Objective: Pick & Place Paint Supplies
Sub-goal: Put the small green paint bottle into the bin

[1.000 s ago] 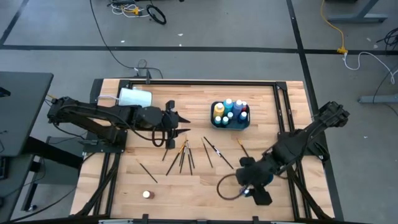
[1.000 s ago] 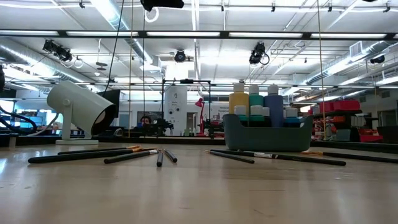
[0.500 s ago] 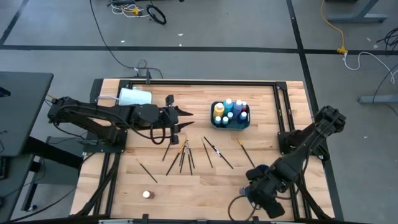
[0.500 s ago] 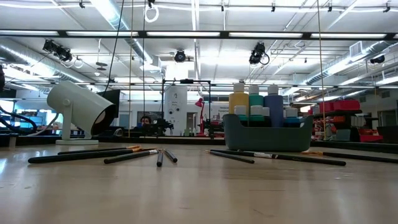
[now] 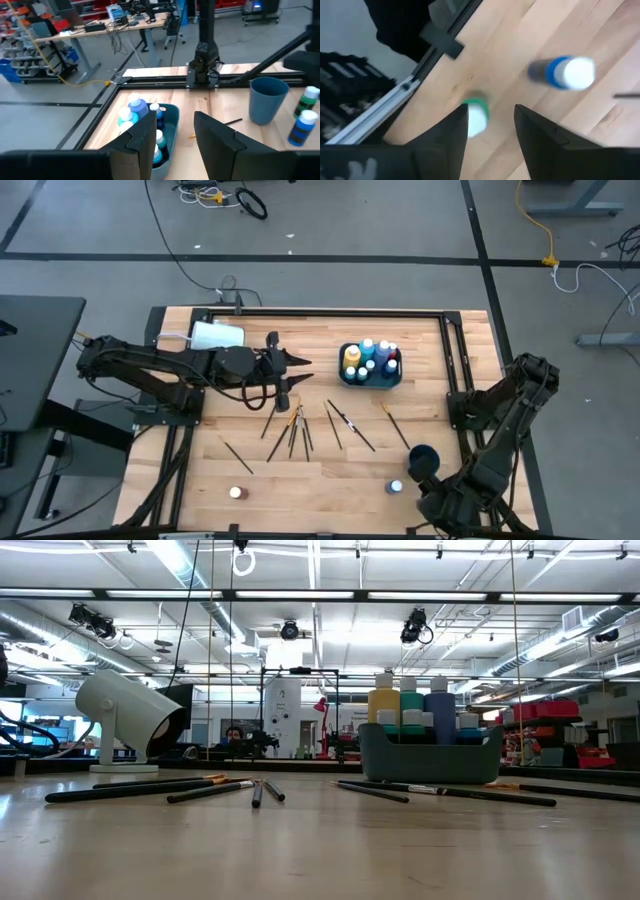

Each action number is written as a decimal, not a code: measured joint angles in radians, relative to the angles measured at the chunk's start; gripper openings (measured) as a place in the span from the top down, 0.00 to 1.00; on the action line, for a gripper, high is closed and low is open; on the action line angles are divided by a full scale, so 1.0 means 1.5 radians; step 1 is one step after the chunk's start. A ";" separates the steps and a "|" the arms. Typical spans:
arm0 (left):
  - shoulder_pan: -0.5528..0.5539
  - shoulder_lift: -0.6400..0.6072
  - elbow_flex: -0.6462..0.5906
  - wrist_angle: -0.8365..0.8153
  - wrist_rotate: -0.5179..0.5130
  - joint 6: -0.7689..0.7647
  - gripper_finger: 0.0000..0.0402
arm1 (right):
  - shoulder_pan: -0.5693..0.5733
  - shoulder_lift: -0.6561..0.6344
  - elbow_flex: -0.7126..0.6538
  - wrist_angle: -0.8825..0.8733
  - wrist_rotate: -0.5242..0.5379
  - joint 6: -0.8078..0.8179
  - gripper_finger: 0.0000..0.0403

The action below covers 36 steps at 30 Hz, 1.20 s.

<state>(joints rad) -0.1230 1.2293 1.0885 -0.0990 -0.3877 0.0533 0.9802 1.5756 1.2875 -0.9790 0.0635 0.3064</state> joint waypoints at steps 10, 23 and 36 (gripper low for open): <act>0.000 0.000 0.000 0.000 -0.043 -0.017 0.65 | 0.001 0.000 0.000 0.017 0.019 -0.012 0.68; 0.000 0.000 0.000 0.000 -0.046 -0.043 0.65 | -0.002 0.058 0.000 -0.011 -0.090 0.049 0.53; 0.000 -0.001 0.000 0.000 -0.095 -0.042 0.65 | 0.009 0.059 -0.001 -0.015 -0.051 -0.020 0.54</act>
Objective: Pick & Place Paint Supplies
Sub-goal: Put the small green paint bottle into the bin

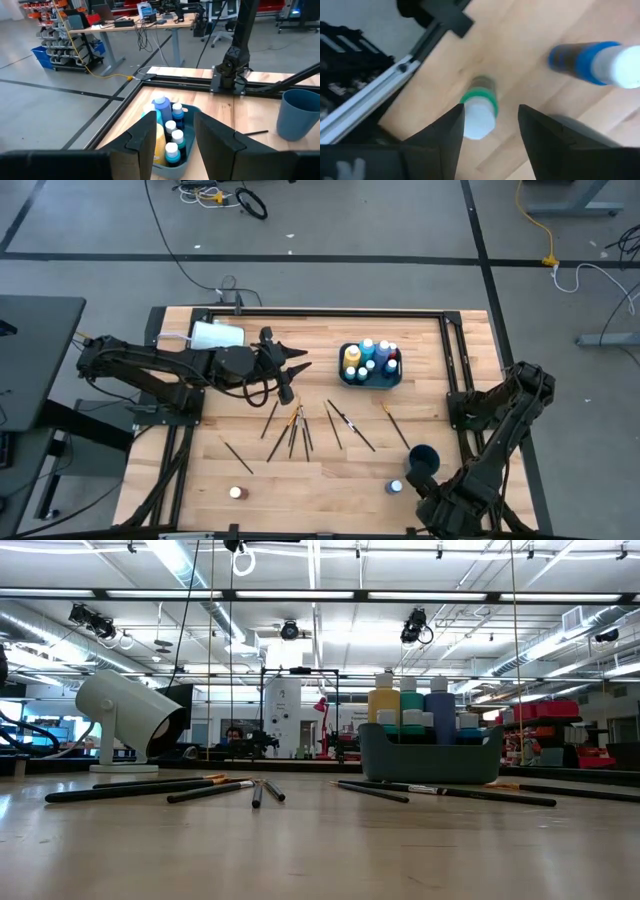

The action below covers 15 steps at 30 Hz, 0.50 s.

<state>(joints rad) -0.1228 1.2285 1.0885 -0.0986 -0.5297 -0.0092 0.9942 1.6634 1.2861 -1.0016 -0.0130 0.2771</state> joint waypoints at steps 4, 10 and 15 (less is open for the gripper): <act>0.000 0.000 0.000 0.000 0.000 0.001 0.65 | 0.011 0.000 0.000 0.015 -0.002 -0.001 0.57; 0.000 0.000 0.000 0.000 0.000 0.001 0.65 | 0.014 0.000 0.000 0.012 -0.002 0.004 0.60; 0.000 0.000 0.000 0.000 0.000 0.001 0.65 | 0.014 0.004 -0.006 0.038 -0.002 0.015 0.61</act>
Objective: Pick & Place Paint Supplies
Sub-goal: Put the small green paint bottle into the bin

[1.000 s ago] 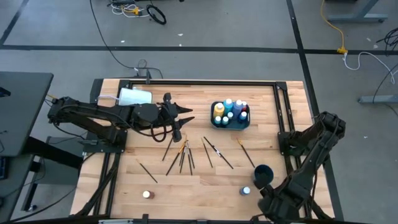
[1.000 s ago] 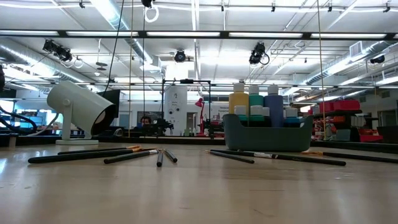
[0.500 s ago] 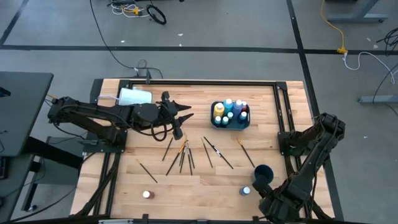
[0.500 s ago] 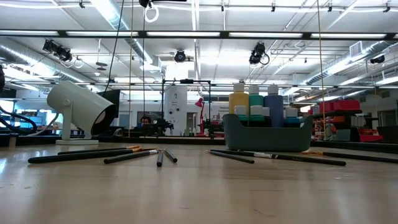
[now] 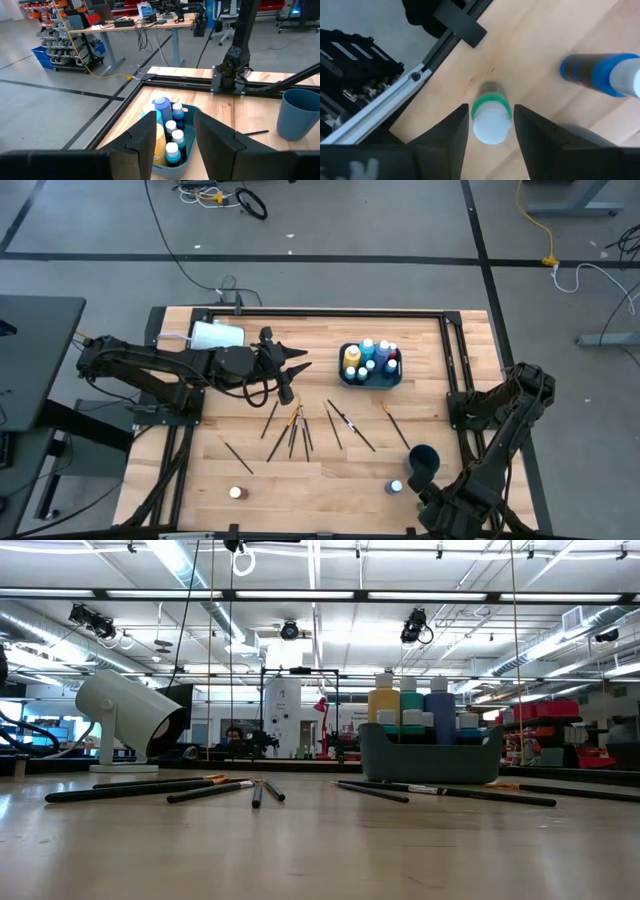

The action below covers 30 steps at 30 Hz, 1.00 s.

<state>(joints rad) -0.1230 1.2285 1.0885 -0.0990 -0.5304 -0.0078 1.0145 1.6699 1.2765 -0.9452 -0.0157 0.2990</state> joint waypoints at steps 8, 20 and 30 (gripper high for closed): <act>0.000 0.000 0.000 0.000 0.000 0.000 0.65 | 0.000 0.002 -0.053 0.039 -0.033 0.009 0.61; 0.000 0.000 0.000 0.000 0.000 0.003 0.65 | -0.001 0.001 -0.055 0.040 -0.017 0.016 0.71; 0.000 0.000 0.000 0.000 0.002 0.003 0.65 | -0.055 0.003 0.031 -0.013 -0.018 0.057 0.69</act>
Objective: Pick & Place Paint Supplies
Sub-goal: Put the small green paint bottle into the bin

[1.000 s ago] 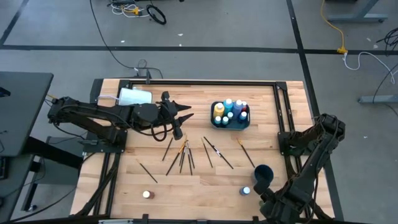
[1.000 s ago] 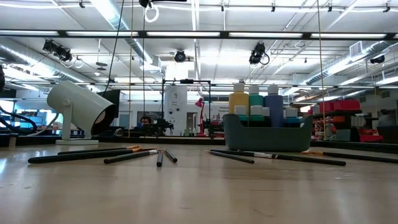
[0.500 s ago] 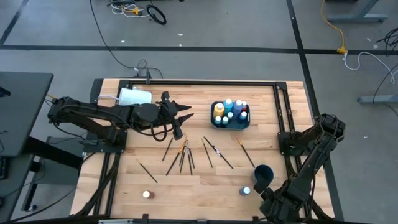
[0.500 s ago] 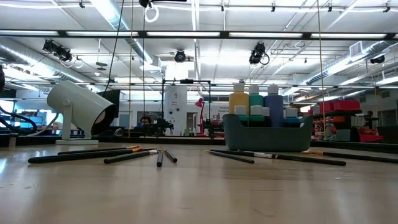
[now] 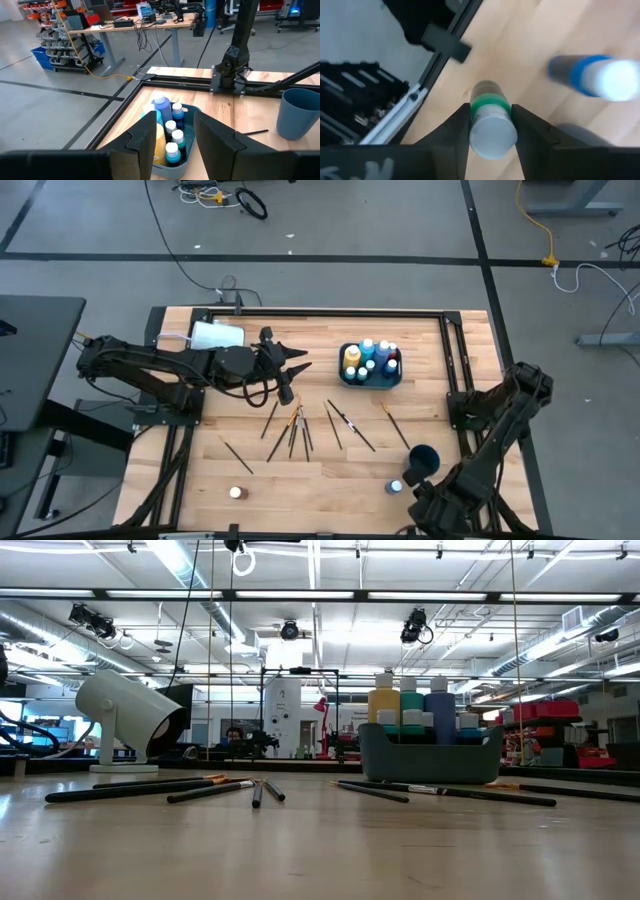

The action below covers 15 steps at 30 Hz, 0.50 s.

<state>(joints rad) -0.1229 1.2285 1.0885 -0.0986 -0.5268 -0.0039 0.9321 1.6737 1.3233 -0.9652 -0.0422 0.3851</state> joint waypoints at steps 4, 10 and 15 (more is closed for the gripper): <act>0.000 0.000 0.000 0.000 0.025 0.000 0.65 | -0.033 0.000 0.080 -0.067 0.001 -0.002 0.71; 0.000 0.000 0.000 0.000 0.052 0.000 0.65 | -0.087 -0.001 0.223 -0.202 0.037 -0.020 0.69; 0.000 0.000 0.000 0.000 0.053 0.000 0.65 | -0.137 -0.002 0.334 -0.349 0.123 -0.066 0.71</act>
<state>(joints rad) -0.1230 1.2285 1.0885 -0.0990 -0.4473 -0.0040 0.7265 1.6706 1.8241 -1.4885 0.1424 0.2861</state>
